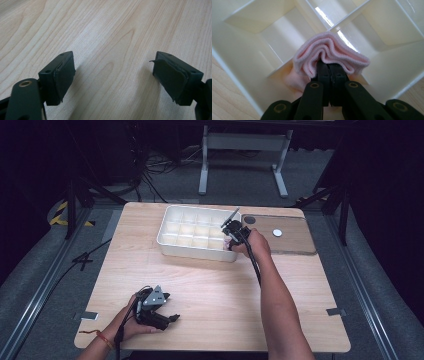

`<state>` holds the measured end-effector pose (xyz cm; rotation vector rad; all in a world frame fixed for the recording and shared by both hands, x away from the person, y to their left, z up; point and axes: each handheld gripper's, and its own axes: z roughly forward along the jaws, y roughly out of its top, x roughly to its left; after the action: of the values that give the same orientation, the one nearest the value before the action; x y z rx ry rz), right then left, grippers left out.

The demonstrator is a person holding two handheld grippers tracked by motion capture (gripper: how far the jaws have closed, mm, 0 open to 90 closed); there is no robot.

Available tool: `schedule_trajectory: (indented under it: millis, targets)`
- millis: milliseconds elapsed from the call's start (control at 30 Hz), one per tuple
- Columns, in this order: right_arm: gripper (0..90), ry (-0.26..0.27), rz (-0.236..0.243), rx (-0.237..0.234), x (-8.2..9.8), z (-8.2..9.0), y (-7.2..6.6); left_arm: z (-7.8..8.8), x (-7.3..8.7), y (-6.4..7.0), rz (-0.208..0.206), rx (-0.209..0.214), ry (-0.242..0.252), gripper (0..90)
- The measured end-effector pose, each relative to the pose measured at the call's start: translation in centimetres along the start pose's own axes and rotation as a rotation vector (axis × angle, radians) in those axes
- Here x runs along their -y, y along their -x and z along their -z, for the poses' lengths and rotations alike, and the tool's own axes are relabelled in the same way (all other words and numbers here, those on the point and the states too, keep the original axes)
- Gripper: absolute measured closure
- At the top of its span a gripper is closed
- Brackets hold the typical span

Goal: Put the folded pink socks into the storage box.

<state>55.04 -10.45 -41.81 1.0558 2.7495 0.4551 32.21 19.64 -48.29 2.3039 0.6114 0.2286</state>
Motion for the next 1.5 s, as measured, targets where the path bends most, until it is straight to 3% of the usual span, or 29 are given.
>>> schedule_trajectory:
  millis: [767, 933, 1500]
  targets:
    - [86.8, 0.097, 0.008, 0.013, 0.9, 2.6, -0.5, 0.0, 0.0, 0.1, 0.003, -0.006, -0.002, 18.3]
    - [84.1, 0.103, 0.013, 0.033, 1.0, 3.0, -0.6, 0.0, 0.0, 0.1, 0.003, -0.005, -0.002, 18.3]
    - [73.9, 0.209, 0.04, 0.045, 2.4, 5.9, -1.3, 0.0, 0.0, 0.1, 0.01, -0.004, -0.001, 18.0]
